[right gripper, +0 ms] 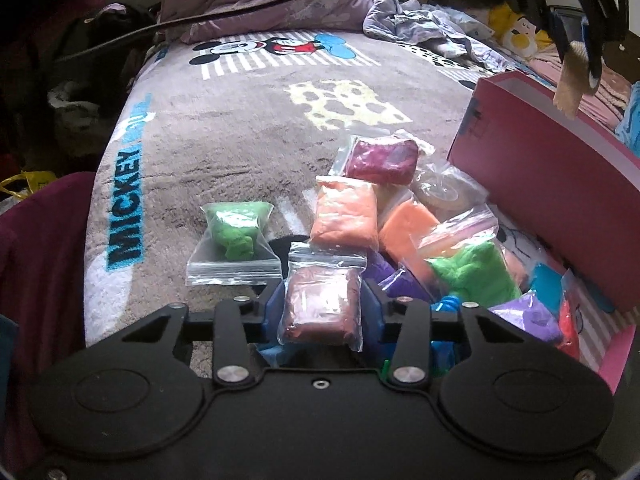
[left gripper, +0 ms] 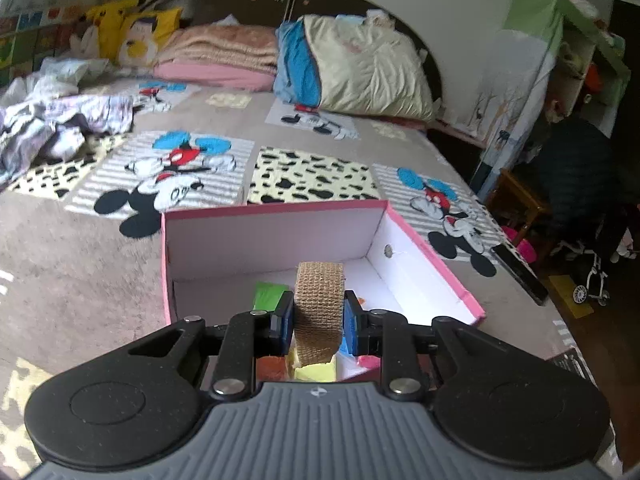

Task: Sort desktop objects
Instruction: 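Carry the tan tape roll into the pink box with left while right grasps a brown clay bag, then open the left gripper to drop the tape roll in the box, lift away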

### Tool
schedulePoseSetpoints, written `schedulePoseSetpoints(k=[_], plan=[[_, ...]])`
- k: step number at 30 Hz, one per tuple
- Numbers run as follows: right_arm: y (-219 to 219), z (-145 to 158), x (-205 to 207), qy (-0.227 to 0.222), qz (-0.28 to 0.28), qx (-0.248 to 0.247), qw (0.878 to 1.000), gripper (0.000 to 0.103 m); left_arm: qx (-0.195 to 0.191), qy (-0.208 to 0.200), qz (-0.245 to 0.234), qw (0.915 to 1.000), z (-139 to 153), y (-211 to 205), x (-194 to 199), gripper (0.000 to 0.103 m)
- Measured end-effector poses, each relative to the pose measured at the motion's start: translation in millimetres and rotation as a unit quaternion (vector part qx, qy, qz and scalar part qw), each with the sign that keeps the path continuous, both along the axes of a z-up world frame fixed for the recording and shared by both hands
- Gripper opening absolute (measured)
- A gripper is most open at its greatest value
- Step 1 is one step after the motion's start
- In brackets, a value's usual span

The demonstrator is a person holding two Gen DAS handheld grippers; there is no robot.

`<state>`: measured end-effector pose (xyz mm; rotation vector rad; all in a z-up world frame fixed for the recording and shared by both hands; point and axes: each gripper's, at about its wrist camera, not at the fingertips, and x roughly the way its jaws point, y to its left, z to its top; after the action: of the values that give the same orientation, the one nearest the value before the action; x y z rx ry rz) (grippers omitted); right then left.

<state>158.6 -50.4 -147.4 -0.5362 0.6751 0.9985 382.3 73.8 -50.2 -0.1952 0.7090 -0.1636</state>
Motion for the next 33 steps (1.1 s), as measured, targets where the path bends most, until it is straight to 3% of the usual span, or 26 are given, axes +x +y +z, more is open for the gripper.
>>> schedulePoseSetpoints(k=[12,33], plan=[[-9.0,0.5,-8.5,0.019,-0.006,0.020,1.000,0.039,0.001,0.064,0.002,0.9980,-33.7,-15.3,50.2,0.023],[-25.4,1.8,-17.8,0.045,-0.025,0.058,0.997,0.039,0.027,0.159,0.007,0.9868,-68.0,-25.2,85.9,0.024]])
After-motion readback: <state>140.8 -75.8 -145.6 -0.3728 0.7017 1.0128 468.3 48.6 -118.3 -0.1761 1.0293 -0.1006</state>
